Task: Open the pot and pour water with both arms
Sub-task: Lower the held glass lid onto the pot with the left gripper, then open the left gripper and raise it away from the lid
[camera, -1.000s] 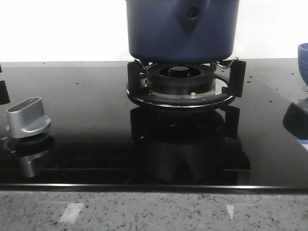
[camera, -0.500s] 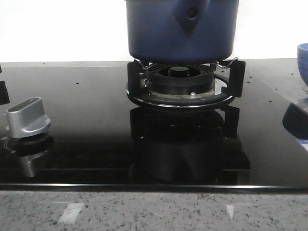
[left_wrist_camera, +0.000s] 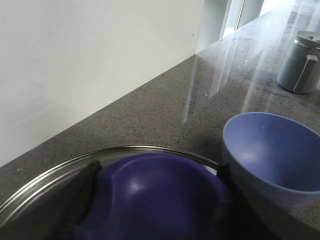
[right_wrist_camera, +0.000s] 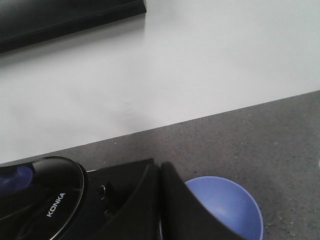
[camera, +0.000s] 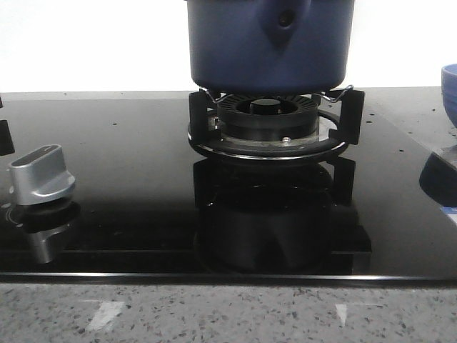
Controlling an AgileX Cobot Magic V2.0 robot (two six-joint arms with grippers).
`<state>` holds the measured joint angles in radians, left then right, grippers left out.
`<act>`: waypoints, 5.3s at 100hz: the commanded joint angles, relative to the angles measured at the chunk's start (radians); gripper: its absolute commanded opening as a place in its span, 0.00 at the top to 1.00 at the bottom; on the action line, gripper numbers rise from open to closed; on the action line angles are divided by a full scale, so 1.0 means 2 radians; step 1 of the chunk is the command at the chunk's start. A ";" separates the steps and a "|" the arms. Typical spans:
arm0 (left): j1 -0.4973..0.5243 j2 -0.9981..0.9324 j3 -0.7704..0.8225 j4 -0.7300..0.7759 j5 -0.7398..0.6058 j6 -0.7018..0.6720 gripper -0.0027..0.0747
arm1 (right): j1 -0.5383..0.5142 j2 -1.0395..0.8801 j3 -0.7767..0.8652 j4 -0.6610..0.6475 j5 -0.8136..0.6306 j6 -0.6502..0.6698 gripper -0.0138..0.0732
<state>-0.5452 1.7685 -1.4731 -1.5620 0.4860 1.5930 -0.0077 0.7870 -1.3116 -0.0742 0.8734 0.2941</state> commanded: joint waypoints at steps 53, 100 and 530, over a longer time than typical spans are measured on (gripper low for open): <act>-0.003 -0.027 -0.021 -0.054 0.017 0.002 0.60 | 0.001 -0.002 -0.016 -0.004 -0.039 -0.007 0.92; -0.003 -0.027 -0.021 -0.051 0.030 0.002 0.60 | 0.001 -0.002 -0.016 0.005 -0.039 -0.007 0.92; 0.128 -0.777 0.582 0.602 -0.140 -0.563 0.99 | 0.016 -0.397 0.482 -0.015 -0.326 -0.094 0.93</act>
<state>-0.3626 0.2033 -0.2876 -0.8422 0.0694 0.9930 0.0222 -0.0132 -0.3243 -0.0897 0.3046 0.1138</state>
